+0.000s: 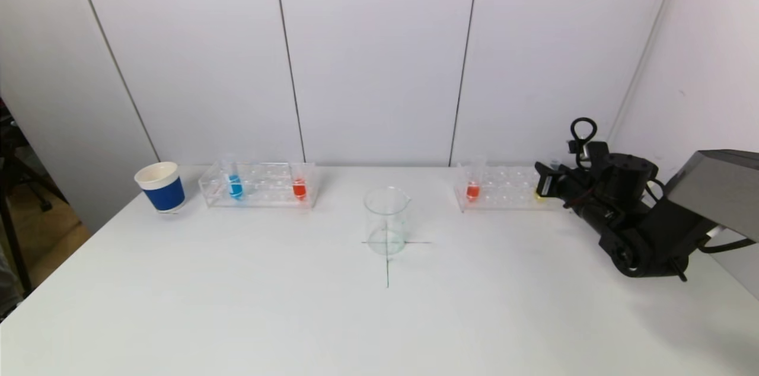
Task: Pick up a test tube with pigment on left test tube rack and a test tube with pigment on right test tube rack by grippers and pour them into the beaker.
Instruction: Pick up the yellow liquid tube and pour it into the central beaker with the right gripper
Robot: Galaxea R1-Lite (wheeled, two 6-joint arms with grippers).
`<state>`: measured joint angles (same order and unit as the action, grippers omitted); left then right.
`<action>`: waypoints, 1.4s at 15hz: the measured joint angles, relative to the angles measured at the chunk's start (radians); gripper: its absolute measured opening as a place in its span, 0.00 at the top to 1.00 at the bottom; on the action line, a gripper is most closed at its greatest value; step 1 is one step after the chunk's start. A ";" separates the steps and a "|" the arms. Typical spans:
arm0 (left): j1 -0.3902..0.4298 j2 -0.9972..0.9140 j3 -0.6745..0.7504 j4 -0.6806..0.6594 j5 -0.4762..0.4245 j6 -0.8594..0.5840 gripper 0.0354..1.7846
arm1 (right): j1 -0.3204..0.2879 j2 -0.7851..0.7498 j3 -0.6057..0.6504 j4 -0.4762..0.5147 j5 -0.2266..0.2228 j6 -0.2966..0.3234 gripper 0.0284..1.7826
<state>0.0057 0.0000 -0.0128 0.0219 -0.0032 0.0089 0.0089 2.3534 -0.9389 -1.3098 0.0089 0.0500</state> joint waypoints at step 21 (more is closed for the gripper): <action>0.000 0.000 0.000 0.000 0.000 0.000 0.01 | -0.007 -0.080 -0.016 0.025 0.002 -0.004 0.74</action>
<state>0.0057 0.0000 -0.0123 0.0219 -0.0028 0.0091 0.0017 2.2730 -0.9549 -1.2849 0.0109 0.0455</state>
